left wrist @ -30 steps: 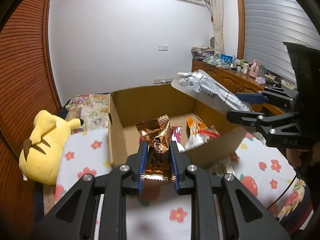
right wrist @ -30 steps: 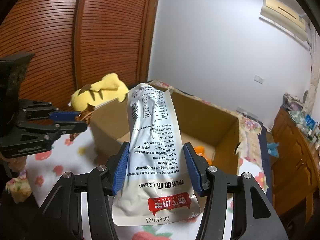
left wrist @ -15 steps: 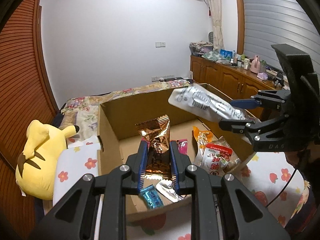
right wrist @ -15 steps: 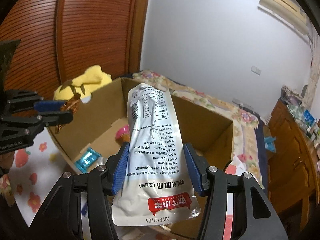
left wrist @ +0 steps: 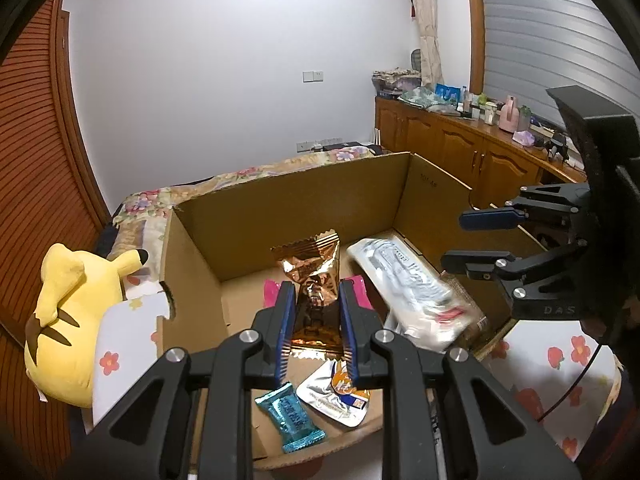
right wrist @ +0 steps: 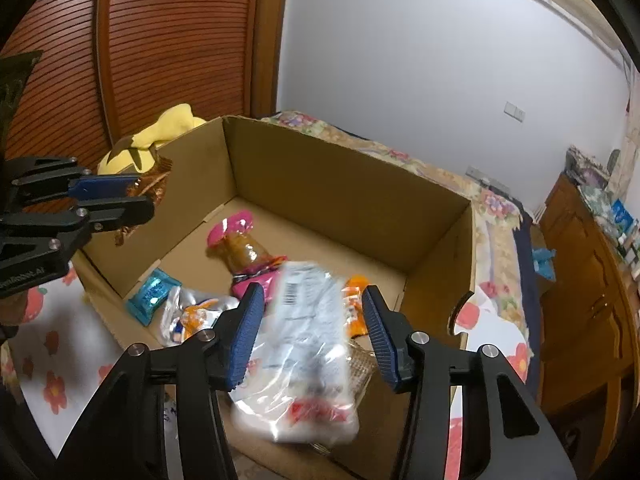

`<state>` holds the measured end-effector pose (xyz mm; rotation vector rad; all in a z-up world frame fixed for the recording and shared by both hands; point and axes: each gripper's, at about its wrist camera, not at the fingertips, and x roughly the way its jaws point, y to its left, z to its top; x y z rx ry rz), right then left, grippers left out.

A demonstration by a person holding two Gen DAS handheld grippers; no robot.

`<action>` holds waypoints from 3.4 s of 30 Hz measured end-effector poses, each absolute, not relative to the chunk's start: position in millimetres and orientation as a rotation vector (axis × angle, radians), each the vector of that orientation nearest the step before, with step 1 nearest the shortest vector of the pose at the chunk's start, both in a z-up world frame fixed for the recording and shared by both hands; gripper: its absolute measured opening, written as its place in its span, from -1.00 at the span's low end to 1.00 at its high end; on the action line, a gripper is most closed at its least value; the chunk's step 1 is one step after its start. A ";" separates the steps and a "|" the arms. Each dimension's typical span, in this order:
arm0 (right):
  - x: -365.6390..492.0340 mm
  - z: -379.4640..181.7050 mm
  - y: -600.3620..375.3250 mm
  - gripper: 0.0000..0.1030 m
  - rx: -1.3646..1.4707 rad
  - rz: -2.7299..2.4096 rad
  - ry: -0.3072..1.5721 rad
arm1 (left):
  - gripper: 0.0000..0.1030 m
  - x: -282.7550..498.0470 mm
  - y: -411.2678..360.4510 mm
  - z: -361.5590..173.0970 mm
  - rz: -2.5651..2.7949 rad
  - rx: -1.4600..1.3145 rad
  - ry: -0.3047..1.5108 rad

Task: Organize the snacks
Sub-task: 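Lift both snacks over the box and open both grippers to drop them, then move both open grippers back toward the last snacks on the table, then grasp the white-blue duck-neck pouch with left gripper while right gripper grasps clear-wrapped white bar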

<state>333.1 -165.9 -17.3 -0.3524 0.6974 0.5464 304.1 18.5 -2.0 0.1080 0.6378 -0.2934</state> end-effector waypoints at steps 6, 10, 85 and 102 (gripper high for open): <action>330.8 -14.9 -176.2 -0.04 -0.295 0.562 0.688 | -0.61 318.8 13.0 -8.6 -0.292 0.127 0.664; 324.9 -10.8 -185.0 -0.04 -0.256 0.563 0.674 | -0.51 322.6 9.8 -10.2 -0.295 0.121 0.675; 244.0 -109.9 -201.3 -0.07 -0.072 0.419 0.845 | -0.02 171.1 -13.1 -49.1 -0.303 0.126 0.710; 224.3 -109.2 -228.8 -0.62 -0.080 0.459 0.827 | 0.00 200.5 -49.9 -76.4 -0.294 0.127 0.781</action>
